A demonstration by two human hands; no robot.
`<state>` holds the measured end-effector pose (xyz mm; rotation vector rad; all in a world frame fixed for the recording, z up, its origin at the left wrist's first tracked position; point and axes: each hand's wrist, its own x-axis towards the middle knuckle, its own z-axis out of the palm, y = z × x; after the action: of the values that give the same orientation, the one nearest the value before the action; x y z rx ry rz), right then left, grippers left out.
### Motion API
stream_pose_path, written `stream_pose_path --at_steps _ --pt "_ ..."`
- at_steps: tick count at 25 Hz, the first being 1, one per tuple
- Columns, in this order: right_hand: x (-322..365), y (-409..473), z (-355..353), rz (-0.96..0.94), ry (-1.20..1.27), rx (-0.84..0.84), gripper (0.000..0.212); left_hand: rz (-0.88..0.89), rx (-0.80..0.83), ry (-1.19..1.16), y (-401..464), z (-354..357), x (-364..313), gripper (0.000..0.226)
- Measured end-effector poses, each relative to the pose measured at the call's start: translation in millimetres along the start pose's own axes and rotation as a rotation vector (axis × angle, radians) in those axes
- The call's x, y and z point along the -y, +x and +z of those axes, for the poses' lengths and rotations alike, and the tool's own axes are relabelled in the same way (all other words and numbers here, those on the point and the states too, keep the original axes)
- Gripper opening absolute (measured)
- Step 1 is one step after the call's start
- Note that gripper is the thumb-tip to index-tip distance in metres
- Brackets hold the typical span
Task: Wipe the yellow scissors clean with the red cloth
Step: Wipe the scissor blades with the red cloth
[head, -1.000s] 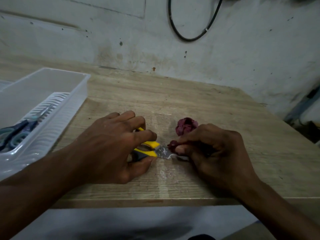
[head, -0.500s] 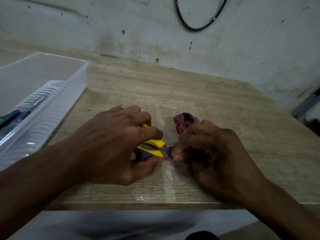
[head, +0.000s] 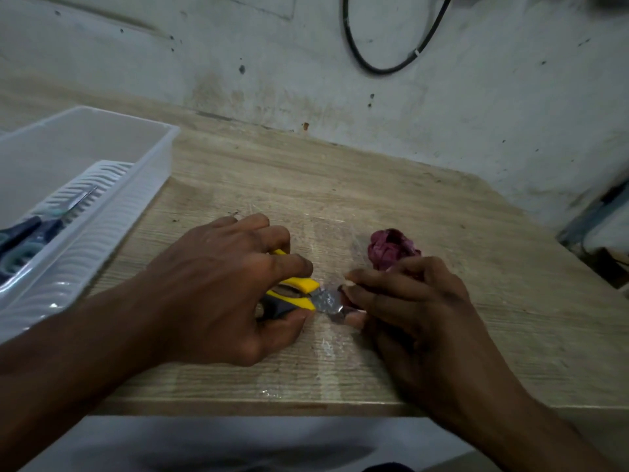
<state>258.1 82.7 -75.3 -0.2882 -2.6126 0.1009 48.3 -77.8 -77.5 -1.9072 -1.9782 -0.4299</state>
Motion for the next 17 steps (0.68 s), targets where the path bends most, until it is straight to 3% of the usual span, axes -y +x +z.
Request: stream_pose_path --at_steps 8,17 --pt "12.1 -12.0 -11.3 0.075 -0.244 0.294 0.071 -0.005 -0.010 -0.002 -0.2 1.0 1.0 0.047" --pt "19.0 -8.8 -17.6 0.133 -0.167 0.399 0.068 -0.015 -0.019 -0.015 0.0 1.8 0.1 0.051"
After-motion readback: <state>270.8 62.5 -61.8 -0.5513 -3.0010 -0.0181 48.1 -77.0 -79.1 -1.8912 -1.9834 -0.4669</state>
